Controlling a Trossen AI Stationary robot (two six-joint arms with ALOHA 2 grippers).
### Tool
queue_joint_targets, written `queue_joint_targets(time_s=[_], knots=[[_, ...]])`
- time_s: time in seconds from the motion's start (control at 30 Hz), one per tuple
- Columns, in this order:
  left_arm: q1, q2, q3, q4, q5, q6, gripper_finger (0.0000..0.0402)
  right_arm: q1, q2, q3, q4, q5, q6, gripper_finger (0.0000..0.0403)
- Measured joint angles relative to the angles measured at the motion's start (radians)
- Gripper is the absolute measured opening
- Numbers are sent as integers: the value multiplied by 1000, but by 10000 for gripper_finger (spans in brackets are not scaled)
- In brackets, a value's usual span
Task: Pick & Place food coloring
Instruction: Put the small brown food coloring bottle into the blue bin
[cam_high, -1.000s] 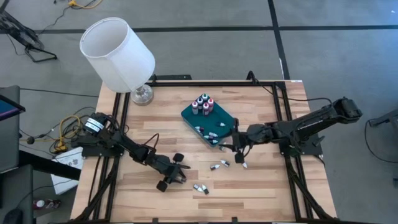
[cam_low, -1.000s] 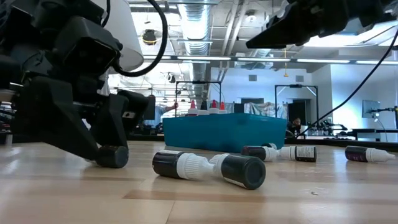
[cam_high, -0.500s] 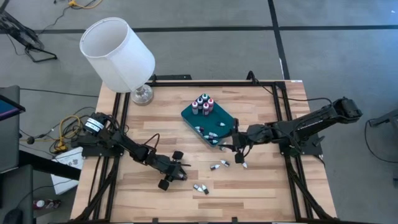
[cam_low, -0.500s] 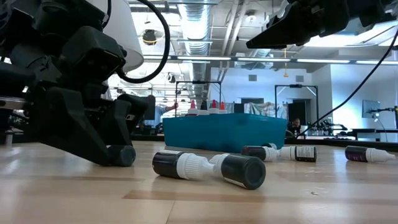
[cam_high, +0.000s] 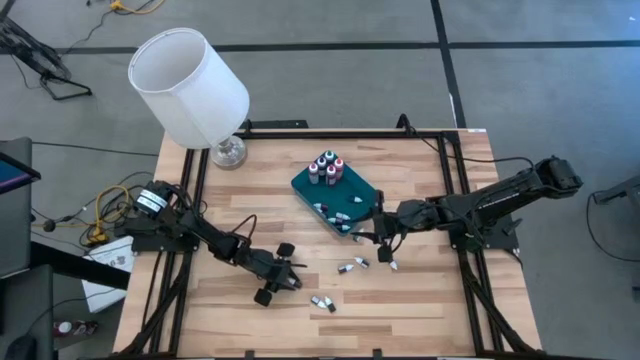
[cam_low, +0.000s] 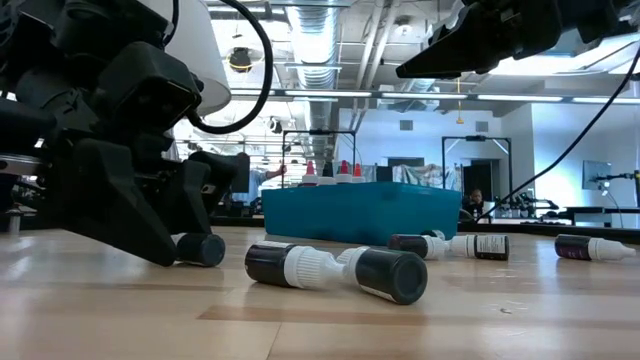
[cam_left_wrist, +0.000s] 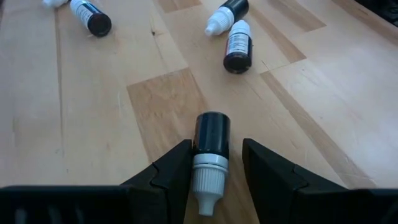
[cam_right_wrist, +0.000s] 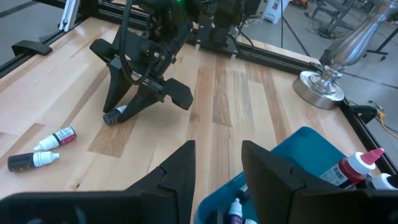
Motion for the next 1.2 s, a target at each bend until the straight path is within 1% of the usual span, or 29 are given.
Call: queue_joint_targets(time_s=[0.3, 0.53, 0.63, 1.0, 1.2], knots=[[0, 0, 0, 0, -2, -7, 134, 0, 0, 0, 0, 0, 1, 120], [0, 0, 0, 0, -2, -7, 91, 0, 0, 0, -1, 0, 9, 120], [0, 0, 0, 0, -3, -7, 81, 0, 0, 0, -2, -1, 10, 120], [0, 0, 0, 1, -5, -6, 92, 0, 0, 0, -6, -1, 11, 120], [0, 0, 0, 65, -106, 27, 93, 0, 0, 0, -7, -1, 11, 120]])
